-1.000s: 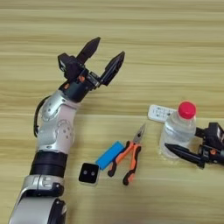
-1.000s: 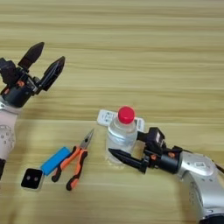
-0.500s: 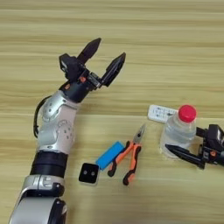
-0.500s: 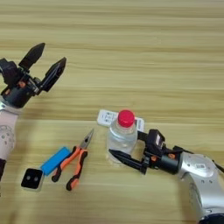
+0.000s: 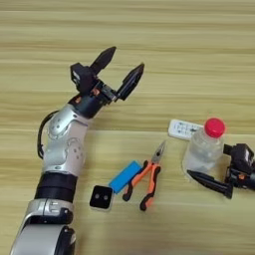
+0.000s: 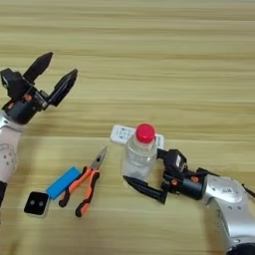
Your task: Move the objects on the table
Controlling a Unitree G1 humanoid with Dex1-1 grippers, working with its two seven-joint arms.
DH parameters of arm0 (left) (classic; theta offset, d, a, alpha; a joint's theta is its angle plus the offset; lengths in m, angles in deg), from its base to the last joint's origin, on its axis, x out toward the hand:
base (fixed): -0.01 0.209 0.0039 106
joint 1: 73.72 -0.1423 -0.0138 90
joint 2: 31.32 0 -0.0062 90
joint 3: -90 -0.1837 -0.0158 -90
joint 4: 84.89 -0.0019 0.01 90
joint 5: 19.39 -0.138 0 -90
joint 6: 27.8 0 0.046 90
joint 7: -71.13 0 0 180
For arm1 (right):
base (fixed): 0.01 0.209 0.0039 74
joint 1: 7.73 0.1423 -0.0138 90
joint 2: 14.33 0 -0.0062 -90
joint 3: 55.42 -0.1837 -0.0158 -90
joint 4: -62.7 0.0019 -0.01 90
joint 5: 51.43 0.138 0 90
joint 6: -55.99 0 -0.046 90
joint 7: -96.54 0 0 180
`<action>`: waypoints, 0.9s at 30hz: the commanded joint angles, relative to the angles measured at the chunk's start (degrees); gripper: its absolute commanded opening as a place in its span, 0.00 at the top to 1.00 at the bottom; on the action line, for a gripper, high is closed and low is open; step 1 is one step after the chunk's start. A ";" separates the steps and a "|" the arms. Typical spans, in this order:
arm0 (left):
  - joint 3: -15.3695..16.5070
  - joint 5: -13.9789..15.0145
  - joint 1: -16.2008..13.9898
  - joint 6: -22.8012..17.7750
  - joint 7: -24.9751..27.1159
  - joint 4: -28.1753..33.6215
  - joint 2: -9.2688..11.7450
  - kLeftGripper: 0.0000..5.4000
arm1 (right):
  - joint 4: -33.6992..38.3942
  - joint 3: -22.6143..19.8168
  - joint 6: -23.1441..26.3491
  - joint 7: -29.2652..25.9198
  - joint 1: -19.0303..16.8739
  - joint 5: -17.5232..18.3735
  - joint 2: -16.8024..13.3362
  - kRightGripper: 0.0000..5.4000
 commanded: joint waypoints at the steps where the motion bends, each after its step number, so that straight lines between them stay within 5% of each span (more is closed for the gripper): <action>1: -0.16 -1.66 0.57 0.93 -0.13 -1.00 0.30 0.00 | 1.14 -0.21 0.06 0.14 0.51 0.14 -0.77 0.08; 12: -0.21 -2.47 0.56 1.45 0.09 -1.56 0.27 0.00 | 9.81 -3.49 2.80 -0.53 0.42 6.23 -2.91 0.01; 19: -0.27 -2.57 0.53 1.68 0.23 -1.85 0.24 0.00 | 26.50 -8.17 8.40 -0.29 -1.58 17.65 -5.48 0.01; 27: -0.33 -2.65 0.64 1.93 0.32 -2.38 0.06 0.00 | 31.30 -13.68 11.97 2.65 0.19 23.95 -6.35 0.01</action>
